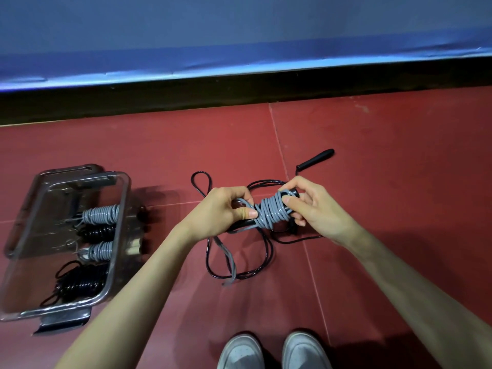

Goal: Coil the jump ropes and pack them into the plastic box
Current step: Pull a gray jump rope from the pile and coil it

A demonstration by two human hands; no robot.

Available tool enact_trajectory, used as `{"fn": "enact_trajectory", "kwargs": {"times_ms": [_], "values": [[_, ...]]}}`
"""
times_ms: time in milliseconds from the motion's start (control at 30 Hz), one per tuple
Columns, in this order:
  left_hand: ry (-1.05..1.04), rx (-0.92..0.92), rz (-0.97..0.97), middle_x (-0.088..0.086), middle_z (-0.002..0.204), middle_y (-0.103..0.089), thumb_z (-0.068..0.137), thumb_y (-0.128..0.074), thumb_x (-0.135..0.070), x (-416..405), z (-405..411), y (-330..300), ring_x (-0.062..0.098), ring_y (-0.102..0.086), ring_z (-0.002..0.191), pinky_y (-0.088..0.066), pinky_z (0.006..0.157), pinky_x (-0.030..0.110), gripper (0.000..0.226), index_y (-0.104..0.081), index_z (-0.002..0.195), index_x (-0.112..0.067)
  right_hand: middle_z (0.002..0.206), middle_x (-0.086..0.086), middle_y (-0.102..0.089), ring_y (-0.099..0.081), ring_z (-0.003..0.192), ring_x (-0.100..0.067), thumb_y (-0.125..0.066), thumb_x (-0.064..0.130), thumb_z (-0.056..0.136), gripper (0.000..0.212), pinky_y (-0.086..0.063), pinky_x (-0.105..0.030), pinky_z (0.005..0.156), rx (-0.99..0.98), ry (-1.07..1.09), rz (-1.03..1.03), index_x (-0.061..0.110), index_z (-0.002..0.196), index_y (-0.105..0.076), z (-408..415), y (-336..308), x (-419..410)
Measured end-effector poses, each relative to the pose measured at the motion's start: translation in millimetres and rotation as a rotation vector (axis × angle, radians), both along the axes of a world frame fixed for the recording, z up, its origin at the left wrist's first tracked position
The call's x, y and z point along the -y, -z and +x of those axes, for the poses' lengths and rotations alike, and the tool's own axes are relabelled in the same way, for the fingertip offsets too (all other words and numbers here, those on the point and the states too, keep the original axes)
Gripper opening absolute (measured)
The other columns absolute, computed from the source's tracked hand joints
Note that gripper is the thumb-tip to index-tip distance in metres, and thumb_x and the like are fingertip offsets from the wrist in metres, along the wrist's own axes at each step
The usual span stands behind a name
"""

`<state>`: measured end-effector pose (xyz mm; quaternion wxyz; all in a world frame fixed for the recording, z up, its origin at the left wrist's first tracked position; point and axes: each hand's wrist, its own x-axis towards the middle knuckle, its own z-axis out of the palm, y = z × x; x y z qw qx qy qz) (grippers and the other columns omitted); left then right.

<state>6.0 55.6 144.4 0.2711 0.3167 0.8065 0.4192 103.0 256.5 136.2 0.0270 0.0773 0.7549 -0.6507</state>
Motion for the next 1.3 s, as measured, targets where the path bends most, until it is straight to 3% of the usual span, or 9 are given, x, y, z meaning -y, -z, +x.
{"fn": "enact_trajectory", "kwargs": {"times_ms": [100, 233, 433, 733, 900, 1067, 1200, 1300], "values": [[0.005, 0.021, -0.003, -0.002, 0.066, -0.057, 0.087, -0.068, -0.010, 1.7, -0.6, 3.6, 0.005, -0.046, 0.058, -0.039, 0.058, 0.017, 0.009, -0.063, 0.081, -0.012, 0.071, -0.014, -0.037, -0.029, 0.064, -0.028, -0.050, 0.003, 0.098, 0.004, -0.029, -0.029, 0.049, 0.009, -0.003, 0.002, -0.001, 0.100, -0.051, 0.4, -0.9, 1.3], [0.001, 0.037, 0.012, 0.004, 0.073, -0.061, 0.090, -0.065, -0.010, 3.1, -4.3, 7.6, 0.011, -0.049, 0.065, -0.041, 0.064, 0.024, 0.012, -0.063, 0.081, -0.017, 0.072, -0.013, -0.038, -0.028, 0.064, -0.027, -0.050, 0.004, 0.098, 0.006, -0.029, -0.028, 0.049, 0.022, -0.009, -0.012, -0.001, 0.100, -0.052, -0.3, -2.8, 0.5], [-0.051, 0.131, 0.058, -0.004, 0.065, -0.054, 0.091, -0.064, -0.008, 0.4, -5.9, 11.1, 0.007, -0.045, 0.058, -0.038, 0.058, 0.019, 0.008, -0.064, 0.083, -0.012, 0.073, -0.012, -0.039, -0.035, 0.058, -0.013, -0.051, 0.005, 0.098, 0.005, -0.032, -0.026, 0.048, 0.017, -0.008, -0.038, 0.006, 0.097, -0.056, -0.9, -4.9, -0.2], [-0.059, 0.174, 0.056, -0.004, 0.069, -0.058, 0.091, -0.064, -0.011, 0.7, -5.6, 14.3, 0.006, -0.049, 0.061, -0.040, 0.062, 0.019, 0.009, -0.064, 0.083, -0.014, 0.075, -0.013, -0.040, -0.036, 0.056, -0.011, -0.050, 0.003, 0.098, 0.006, -0.032, -0.024, 0.047, 0.042, 0.002, -0.043, -0.001, 0.100, -0.053, 0.7, -3.4, 1.7], [-0.067, 0.206, 0.061, 0.006, 0.075, -0.060, 0.093, -0.061, -0.010, -1.0, -7.3, 12.6, 0.016, -0.050, 0.070, -0.041, 0.068, 0.029, 0.010, -0.065, 0.083, -0.012, 0.069, -0.008, -0.042, -0.038, 0.053, -0.009, -0.050, 0.003, 0.098, 0.008, -0.034, -0.024, 0.047, 0.049, 0.020, -0.072, -0.002, 0.102, -0.054, 1.1, -4.7, 1.6], [-0.125, 0.260, 0.119, 0.010, 0.073, -0.054, 0.093, -0.060, -0.013, -4.5, -11.6, 9.5, 0.019, -0.044, 0.070, -0.037, 0.064, 0.028, 0.020, -0.064, 0.075, -0.017, 0.065, 0.001, -0.048, -0.039, 0.051, -0.006, -0.048, 0.003, 0.099, 0.009, -0.034, -0.024, 0.047, 0.031, 0.031, -0.165, 0.003, 0.102, -0.056, 0.9, -9.8, 3.4], [-0.122, 0.452, 0.200, 0.008, 0.072, -0.058, 0.084, -0.069, -0.025, -2.9, -16.0, 9.5, 0.013, -0.050, 0.062, -0.042, 0.058, 0.019, 0.016, -0.066, 0.071, -0.015, 0.066, 0.003, -0.052, -0.038, 0.052, -0.008, -0.048, 0.004, 0.099, 0.011, -0.035, -0.023, 0.048, 0.029, 0.019, -0.236, 0.008, 0.099, -0.058, 0.2, -14.4, 3.0], [-0.085, 0.570, 0.252, 0.002, 0.067, -0.059, 0.084, -0.069, -0.020, -1.2, -17.9, 12.2, 0.010, -0.052, 0.058, -0.043, 0.057, 0.018, 0.018, -0.062, 0.071, -0.009, 0.063, 0.004, -0.053, -0.034, 0.051, -0.007, -0.045, 0.003, 0.100, 0.013, -0.033, -0.023, 0.049, 0.053, 0.010, -0.343, 0.006, 0.100, -0.057, 1.2, -14.9, 5.0]]}}
